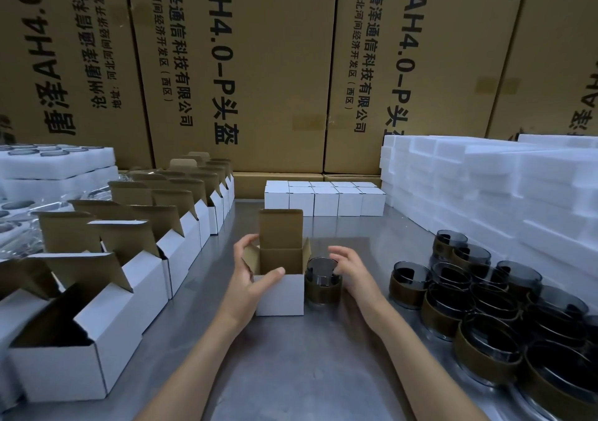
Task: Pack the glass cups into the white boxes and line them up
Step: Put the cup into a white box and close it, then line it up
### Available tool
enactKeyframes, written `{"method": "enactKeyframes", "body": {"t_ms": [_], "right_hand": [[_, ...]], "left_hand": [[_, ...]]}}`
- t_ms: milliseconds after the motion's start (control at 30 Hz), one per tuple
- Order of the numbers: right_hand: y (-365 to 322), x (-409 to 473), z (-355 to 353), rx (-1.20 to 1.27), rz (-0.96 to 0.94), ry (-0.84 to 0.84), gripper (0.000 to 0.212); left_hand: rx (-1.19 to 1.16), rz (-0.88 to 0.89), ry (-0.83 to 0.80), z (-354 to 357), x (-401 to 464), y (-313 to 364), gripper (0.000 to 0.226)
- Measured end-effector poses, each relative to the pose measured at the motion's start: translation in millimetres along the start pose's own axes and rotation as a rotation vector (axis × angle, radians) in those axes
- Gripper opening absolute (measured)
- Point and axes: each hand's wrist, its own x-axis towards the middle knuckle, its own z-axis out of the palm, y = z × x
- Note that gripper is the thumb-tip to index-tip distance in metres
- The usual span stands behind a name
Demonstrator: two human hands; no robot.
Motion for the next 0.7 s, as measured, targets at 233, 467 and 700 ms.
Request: {"method": "enactKeyframes", "body": {"t_ms": [233,467,700], "right_hand": [[14,3,0,-0.281,-0.181,0.141,0.042],[-23,-14,21,-0.265,-0.608,0.497,0.044],[-19,-21,46,-0.643,-0.727,0.165,0.025]], "left_hand": [[0.113,-0.007,0.026,2,0,0,0.079],[0.181,-0.007,0.031,1,-2,0,0.081],[0.167,-0.016,-0.006,2,-2,-1,0.08]]}}
